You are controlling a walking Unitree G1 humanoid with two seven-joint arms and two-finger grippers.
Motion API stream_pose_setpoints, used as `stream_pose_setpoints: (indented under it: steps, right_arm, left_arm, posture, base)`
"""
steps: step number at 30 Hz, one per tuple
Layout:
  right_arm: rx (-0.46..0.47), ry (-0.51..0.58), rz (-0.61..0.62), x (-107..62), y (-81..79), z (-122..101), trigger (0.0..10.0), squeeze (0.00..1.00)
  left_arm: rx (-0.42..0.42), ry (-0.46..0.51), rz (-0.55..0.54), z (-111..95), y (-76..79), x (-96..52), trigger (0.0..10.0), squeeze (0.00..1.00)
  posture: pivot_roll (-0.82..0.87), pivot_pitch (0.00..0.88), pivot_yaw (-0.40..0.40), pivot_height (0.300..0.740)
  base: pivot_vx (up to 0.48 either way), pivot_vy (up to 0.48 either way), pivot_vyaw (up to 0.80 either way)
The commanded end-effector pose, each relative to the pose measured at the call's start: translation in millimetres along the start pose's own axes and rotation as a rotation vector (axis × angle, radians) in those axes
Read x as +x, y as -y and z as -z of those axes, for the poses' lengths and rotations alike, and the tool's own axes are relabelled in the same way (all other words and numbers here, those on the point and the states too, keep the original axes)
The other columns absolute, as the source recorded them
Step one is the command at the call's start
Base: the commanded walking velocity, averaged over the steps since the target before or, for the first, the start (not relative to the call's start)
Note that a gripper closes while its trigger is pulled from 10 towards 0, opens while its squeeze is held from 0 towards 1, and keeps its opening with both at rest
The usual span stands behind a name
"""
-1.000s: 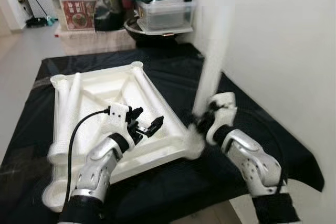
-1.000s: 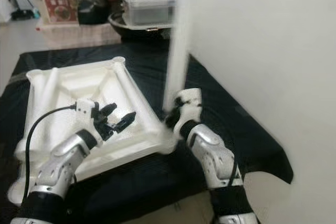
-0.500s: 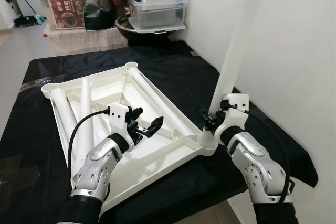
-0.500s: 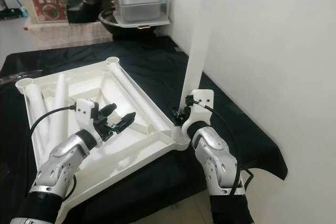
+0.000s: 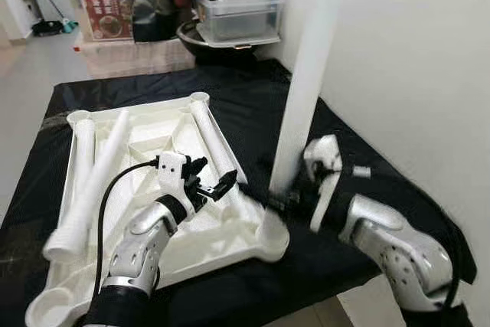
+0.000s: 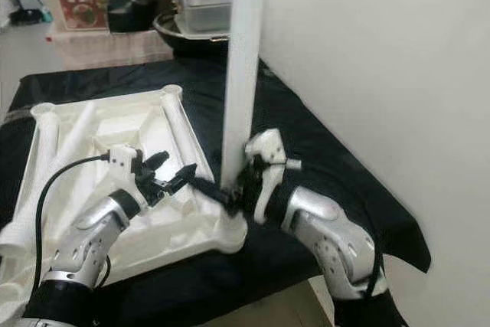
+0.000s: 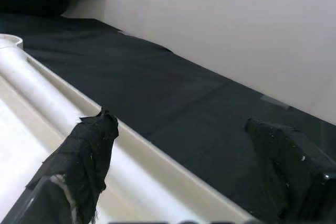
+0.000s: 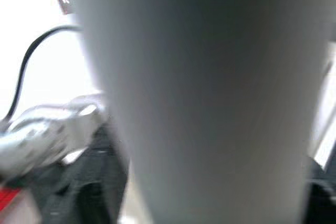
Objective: Building children table
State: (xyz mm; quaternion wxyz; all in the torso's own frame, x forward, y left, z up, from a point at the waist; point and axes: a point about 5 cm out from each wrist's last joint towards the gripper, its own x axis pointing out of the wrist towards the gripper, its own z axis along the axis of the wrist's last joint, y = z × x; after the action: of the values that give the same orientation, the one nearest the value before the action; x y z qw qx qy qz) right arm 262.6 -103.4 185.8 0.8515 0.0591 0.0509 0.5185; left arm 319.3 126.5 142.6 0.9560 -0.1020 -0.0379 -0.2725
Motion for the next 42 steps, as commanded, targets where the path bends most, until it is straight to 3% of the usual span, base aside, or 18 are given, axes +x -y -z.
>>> stream_pose_setpoints:
  steps: [1, 4, 6, 7, 9, 16, 17, 22, 23, 26, 27, 32, 34, 36, 37, 39, 40, 42]
  right_arm:
    - [0.018, -0.034, -0.007, 4.9, 0.0, 10, 0.1, 0.0]
    - [0.036, -0.03, 0.062, 6.6, 9.0, 12, 0.0, 0.0]
    - [0.079, 0.028, 0.374, 5.7, 42.2, 9, 0.0, 0.0]
    - [0.079, 0.028, 0.374, 5.7, 42.2, 9, 0.0, 0.0]
    - [0.141, 0.042, 0.663, -3.3, 68.2, 12, 0.0, 0.0]
    - [0.192, -0.01, 1.125, -33.6, 87.0, 30, 0.0, 0.0]
    - [0.193, -0.042, 1.084, -25.0, 78.4, 35, 10.0, 0.0]
    - [0.161, -0.027, 0.959, -9.1, 67.1, 32, 10.0, 0.0]
    - [0.163, 0.056, 0.9, -3.6, 63.5, 21, 10.0, 1.0]
    - [0.162, 0.073, 0.84, 0.2, 62.3, 15, 10.0, 1.0]
    - [0.169, 0.098, 0.696, 8.1, 58.5, 4, 10.0, 0.0]
    - [0.109, 0.143, 0.353, 14.4, 31.2, -17, 10.0, 0.0]
    - [0.047, 0.076, 0.069, 11.6, -1.9, -12, 10.0, 0.0]
    - [0.047, 0.076, 0.069, 11.6, -1.9, -12, 10.0, 0.0]
    - [0.021, 0.018, 0.009, 10.2, -8.4, -1, 7.3, 0.0]
    - [0.021, 0.018, 0.009, 10.2, -8.4, -1, 7.3, 0.0]
    - [0.023, 0.006, 0.001, 10.1, -8.6, 4, 0.0, 0.0]
    - [0.025, -0.009, 0.044, 10.9, -2.8, 11, 0.0, 0.0]
  left_arm:
    - [-0.012, -0.008, -0.006, 3, 0.4, -1.0, 10.0, 0.0]
    - [-0.011, -0.007, -0.008, 3, 0.4, -1.0, 10.0, 0.0]
    - [-0.011, -0.008, -0.007, 3, -0.1, -1.3, 10.0, 0.0]
    - [-0.011, -0.008, -0.007, 3, -0.1, -1.3, 10.0, 0.0]
    - [-0.011, -0.01, -0.006, 3, -0.5, -1.4, 10.0, 0.0]
    - [-0.009, -0.012, -0.006, 2, -1.7, -1.9, 10.0, 0.0]
    - [-0.008, -0.013, -0.006, 2, -2.3, -2.0, 10.0, 0.0]
    - [-0.008, -0.014, -0.006, 2, -2.5, -1.8, 10.0, 0.0]
    - [-0.008, -0.014, -0.006, 2, -2.7, -1.5, 10.0, 0.0]
    - [-0.009, -0.014, -0.006, 1, -2.7, -1.4, 10.0, 0.0]
    - [-0.01, -0.013, -0.006, 1, -2.8, -1.2, 10.0, 0.0]
    - [-0.013, -0.011, -0.005, 1, -2.6, -1.0, 10.0, 0.0]
    - [-0.016, -0.008, -0.005, 2, -1.9, -0.7, 10.0, 0.0]
    - [-0.016, -0.008, -0.005, 2, -1.9, -0.7, 10.0, 0.0]
    - [-0.017, -0.006, -0.007, 2, -1.6, -0.5, 10.0, 0.0]
    - [-0.017, -0.006, -0.007, 2, -1.6, -0.5, 10.0, 0.0]
    - [-0.017, -0.005, -0.008, 2, -1.4, -0.4, 10.0, 0.0]
    - [-0.017, -0.005, -0.009, 2, -1.1, -0.4, 10.0, 0.0]
  posture:
    - [-0.09, 0.0, -0.059, 0.74]
    - [-0.09, 0.0, -0.057, 0.74]
    - [-0.09, 0.0, -0.053, 0.74]
    - [-0.09, 0.0, -0.053, 0.74]
    - [-0.09, 0.0, -0.053, 0.74]
    - [-0.09, 0.0, -0.046, 0.74]
    - [-0.09, 0.0, -0.044, 0.74]
    - [-0.09, 0.0, -0.043, 0.74]
    - [-0.09, 0.0, -0.043, 0.74]
    - [-0.09, 0.0, -0.044, 0.74]
    - [-0.09, 0.0, -0.046, 0.74]
    - [-0.1, 0.0, -0.048, 0.74]
    - [-0.1, 0.0, -0.052, 0.74]
    - [-0.1, 0.0, -0.052, 0.74]
    - [-0.09, 0.0, -0.057, 0.74]
    - [-0.09, 0.0, -0.057, 0.74]
    - [-0.09, 0.0, -0.057, 0.74]
    - [-0.09, 0.0, -0.059, 0.74]
  base:
    - [0.0, 0.0, 0.0]
    - [0.0, 0.0, 0.0]
    - [0.0, 0.0, 0.0]
    - [0.0, 0.0, 0.0]
    - [0.0, 0.0, 0.0]
    - [0.0, 0.0, 0.0]
    - [0.0, 0.0, 0.0]
    - [0.0, 0.0, 0.0]
    - [0.0, 0.0, 0.0]
    - [0.0, 0.0, 0.0]
    - [0.0, 0.0, 0.0]
    - [0.0, 0.0, 0.0]
    - [0.0, 0.0, 0.0]
    - [0.0, 0.0, 0.0]
    - [0.0, 0.0, 0.0]
    - [0.0, 0.0, 0.0]
    - [0.0, 0.0, 0.0]
    - [0.0, 0.0, 0.0]
